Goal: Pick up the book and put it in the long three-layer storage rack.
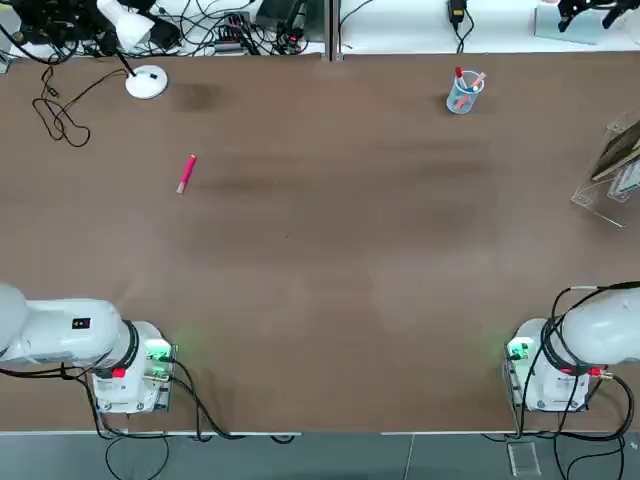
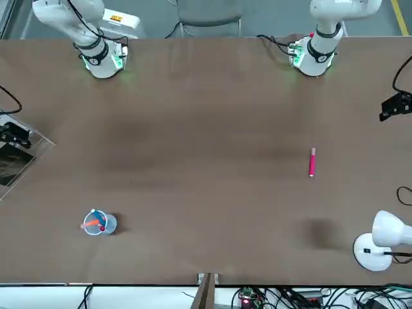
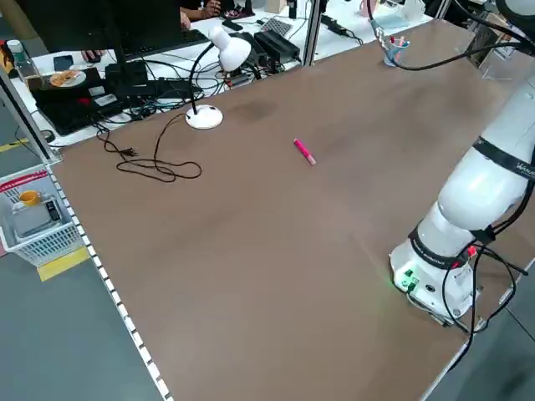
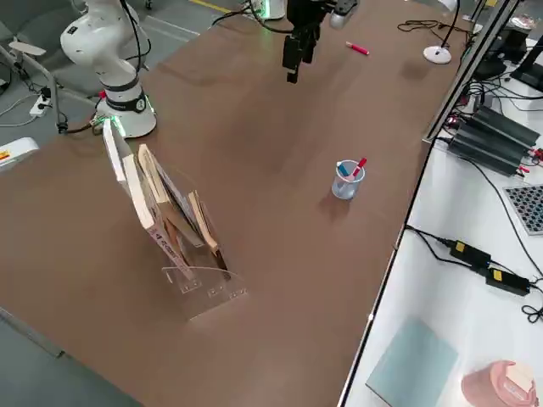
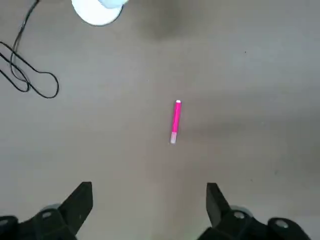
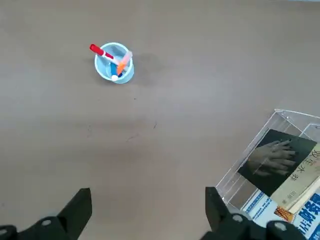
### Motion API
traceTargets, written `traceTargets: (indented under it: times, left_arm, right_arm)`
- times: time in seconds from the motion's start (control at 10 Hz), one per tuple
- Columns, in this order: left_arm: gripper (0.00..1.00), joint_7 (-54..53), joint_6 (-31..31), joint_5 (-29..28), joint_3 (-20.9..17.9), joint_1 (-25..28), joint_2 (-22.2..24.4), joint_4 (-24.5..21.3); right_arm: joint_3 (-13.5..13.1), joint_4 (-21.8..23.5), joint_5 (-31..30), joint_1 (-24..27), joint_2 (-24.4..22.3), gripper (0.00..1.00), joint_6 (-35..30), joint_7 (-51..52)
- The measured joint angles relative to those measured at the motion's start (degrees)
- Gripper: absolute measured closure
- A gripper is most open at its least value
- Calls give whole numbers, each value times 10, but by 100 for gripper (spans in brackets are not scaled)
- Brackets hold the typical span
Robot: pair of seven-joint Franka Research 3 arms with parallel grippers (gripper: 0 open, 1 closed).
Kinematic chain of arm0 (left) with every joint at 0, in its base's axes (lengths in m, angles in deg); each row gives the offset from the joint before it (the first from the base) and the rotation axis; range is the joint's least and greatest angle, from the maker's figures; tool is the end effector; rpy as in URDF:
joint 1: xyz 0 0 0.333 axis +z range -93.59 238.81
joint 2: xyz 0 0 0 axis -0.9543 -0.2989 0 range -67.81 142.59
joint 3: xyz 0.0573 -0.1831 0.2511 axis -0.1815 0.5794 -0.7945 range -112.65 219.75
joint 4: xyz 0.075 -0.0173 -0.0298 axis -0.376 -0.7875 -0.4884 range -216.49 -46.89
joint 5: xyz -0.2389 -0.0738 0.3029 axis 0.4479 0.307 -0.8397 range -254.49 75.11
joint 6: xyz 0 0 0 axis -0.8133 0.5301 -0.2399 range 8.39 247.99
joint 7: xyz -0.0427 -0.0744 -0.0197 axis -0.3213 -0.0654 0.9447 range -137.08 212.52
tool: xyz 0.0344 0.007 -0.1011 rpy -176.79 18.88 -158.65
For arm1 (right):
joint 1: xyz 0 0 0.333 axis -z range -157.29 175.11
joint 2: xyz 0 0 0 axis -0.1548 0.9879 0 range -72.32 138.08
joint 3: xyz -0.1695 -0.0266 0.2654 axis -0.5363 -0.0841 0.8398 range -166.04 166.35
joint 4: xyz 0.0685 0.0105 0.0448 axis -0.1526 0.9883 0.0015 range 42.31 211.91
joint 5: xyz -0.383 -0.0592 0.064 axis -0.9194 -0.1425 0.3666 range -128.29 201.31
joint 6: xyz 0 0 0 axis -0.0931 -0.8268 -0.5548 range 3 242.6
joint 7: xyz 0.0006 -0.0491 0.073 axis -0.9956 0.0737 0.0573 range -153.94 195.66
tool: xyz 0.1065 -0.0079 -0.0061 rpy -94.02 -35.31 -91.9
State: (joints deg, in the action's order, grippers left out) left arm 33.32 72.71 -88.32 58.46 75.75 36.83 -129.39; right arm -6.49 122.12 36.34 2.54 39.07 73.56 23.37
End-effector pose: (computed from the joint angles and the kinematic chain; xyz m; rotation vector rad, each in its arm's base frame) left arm 0.5564 -0.0196 0.6250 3.1123 -0.1679 -0.0053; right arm 0.5970 0.0005 0.6009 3.1232 0.0627 0.0839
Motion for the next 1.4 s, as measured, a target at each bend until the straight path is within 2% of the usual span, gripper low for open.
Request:
traceTargets:
  times: [0.5,1.4]
  left_arm:
    - [0,0,0,0,0,0,-7,17]
    - [0,0,0,0,0,0,-9,21]
  right_arm:
    - [2,2,-1,2,-35,0,-49,0]
    - [16,15,-1,1,-46,0,-52,-2]
